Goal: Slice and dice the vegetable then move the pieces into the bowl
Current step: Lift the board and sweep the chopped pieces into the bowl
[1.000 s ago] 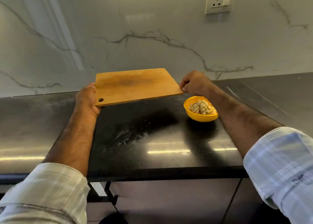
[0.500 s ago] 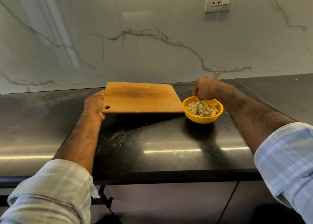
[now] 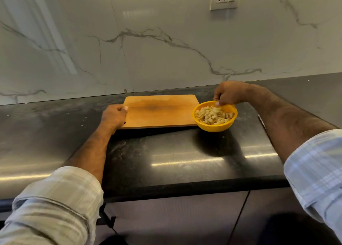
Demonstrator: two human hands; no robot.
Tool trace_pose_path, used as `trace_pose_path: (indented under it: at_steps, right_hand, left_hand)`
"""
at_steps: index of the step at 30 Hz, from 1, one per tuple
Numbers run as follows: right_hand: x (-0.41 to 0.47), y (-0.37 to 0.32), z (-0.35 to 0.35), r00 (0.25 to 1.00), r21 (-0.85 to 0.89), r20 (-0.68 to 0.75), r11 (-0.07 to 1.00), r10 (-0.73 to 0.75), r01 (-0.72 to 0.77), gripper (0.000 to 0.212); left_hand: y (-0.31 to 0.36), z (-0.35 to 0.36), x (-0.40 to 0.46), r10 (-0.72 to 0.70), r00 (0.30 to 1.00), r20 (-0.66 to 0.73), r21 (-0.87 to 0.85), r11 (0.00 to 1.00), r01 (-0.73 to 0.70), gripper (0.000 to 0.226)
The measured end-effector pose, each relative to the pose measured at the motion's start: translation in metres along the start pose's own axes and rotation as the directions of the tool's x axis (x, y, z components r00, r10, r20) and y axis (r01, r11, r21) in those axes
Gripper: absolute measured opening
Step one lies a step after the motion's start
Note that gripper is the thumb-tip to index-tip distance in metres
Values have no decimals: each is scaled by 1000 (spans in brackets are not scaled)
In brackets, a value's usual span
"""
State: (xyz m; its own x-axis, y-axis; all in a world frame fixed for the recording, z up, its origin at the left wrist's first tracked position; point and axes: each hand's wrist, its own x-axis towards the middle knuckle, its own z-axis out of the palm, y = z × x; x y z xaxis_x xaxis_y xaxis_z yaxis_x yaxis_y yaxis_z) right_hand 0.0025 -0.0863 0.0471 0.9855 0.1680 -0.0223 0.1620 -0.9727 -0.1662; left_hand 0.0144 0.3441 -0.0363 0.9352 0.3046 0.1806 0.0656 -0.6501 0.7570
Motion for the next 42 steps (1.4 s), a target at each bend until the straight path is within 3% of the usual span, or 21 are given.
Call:
trace_pose_path:
  at_steps: [4, 9, 15, 20, 24, 27, 30, 32, 35, 38, 42]
  right_hand:
    - [-3, 15, -4, 997, 178, -20, 982, 68, -64, 8]
    - [-6, 16, -5, 985, 286, -31, 945, 171, -156, 22]
    - [0, 26, 4, 918, 538, -37, 782, 395, -314, 19]
    - [1, 55, 11, 839, 678, -50, 635, 542, -370, 20]
    - [-5, 75, 11, 778, 710, -76, 582, 624, -398, 20]
    - [-5, 93, 9, 753, 713, -64, 558, 654, -424, 20]
    - [-3, 114, 10, 740, 709, -2, 522, 673, -473, 19]
    - [-2, 121, 13, 735, 715, 45, 492, 676, -496, 17]
    - [-4, 133, 14, 751, 750, 130, 430, 648, -502, 6]
    - [-12, 142, 9, 764, 758, 195, 400, 615, -515, 27]
    - [-15, 147, -10, 765, 773, -57, 513, 641, -373, 26]
  left_hand:
    - [10, 4, -9, 50, 994, 100, 281, 957, -77, 46]
    - [25, 16, -20, 78, 985, 155, 570, 807, -154, 48]
    - [35, 20, -39, 46, 978, 205, 694, 698, -178, 53]
    - [45, 26, -48, 74, 956, 284, 804, 525, -280, 51]
    - [66, 33, -50, 223, 957, 183, 837, 475, -271, 49]
    - [105, 57, -44, 368, 918, 147, 757, 556, -344, 45]
    - [151, 101, -38, 409, 885, 224, 467, 752, -466, 47]
    - [179, 128, -41, 430, 864, 260, 266, 829, -492, 43]
    - [216, 168, -46, 447, 848, 286, 20, 882, -472, 39]
    - [238, 192, -47, 436, 860, 265, -103, 899, -425, 40]
    - [247, 209, -50, 435, 875, 213, -106, 901, -422, 43]
